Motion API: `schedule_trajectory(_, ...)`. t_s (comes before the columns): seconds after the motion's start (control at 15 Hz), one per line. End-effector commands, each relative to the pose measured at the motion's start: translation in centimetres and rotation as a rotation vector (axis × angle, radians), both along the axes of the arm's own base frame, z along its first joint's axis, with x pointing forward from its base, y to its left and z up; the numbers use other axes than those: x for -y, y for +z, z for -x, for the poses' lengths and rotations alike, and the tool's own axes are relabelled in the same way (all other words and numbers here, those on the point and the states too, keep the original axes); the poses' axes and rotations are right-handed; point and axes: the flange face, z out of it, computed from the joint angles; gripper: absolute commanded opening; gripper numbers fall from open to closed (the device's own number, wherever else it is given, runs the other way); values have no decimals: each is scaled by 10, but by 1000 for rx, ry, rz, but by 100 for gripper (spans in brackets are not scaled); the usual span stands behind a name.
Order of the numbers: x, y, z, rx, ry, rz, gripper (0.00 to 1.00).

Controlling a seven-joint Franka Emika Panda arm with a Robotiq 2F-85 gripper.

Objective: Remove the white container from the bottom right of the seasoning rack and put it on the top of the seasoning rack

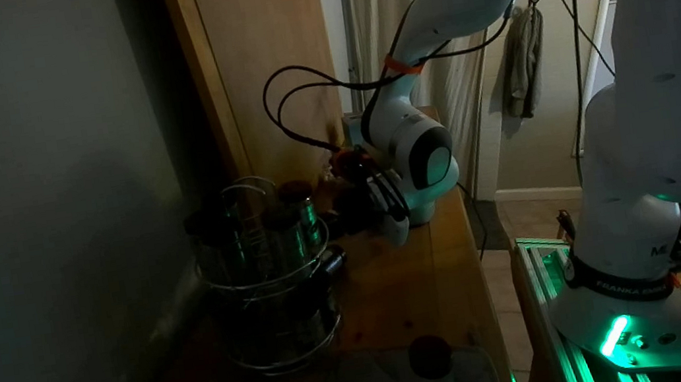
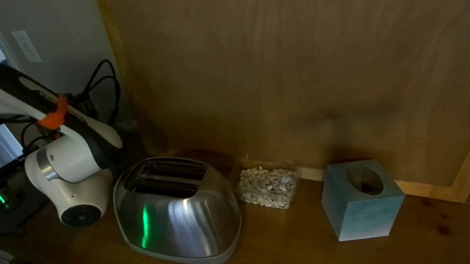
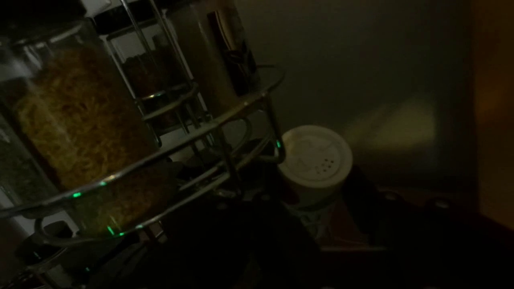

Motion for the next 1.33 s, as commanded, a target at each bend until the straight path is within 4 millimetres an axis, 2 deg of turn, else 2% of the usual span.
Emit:
schedule_trajectory(0.0, 7, 7, -4, 44, -41, 0, 19)
schedule_trajectory(0.67, 16, 11, -6, 51, -46, 51, 19)
schedule_trajectory(1.07, 20, 18, -7, 55, -34, 126, 19)
schedule_trajectory(1.27, 26, 29, -9, 81, -41, 164, 19)
